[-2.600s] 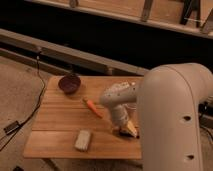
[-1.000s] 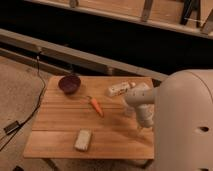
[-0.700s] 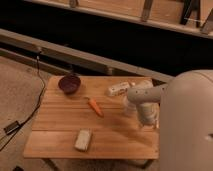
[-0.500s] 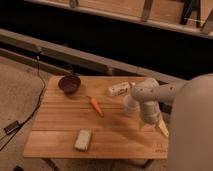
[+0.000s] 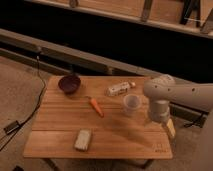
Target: Push the eraser across the table
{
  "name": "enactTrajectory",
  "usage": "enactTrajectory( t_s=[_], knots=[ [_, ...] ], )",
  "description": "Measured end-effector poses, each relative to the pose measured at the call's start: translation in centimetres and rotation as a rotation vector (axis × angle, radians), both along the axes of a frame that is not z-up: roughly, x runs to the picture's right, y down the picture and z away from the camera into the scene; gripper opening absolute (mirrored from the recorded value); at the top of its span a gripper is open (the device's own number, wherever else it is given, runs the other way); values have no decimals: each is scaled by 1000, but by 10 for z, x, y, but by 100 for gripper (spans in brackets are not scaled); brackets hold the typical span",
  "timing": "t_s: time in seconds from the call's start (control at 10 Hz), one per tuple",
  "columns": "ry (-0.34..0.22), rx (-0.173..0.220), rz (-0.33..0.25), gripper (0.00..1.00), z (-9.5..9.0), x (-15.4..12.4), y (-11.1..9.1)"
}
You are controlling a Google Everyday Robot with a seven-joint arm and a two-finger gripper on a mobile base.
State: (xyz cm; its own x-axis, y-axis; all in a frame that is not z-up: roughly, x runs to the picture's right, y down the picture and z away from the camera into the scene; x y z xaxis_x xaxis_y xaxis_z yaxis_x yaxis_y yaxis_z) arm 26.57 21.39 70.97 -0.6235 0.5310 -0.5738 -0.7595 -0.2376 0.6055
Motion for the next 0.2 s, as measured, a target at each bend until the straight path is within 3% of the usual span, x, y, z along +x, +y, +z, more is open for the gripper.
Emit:
enactTrajectory(
  t_s=[0.2],
  knots=[
    [1, 0, 0, 80, 0, 1, 0]
  ],
)
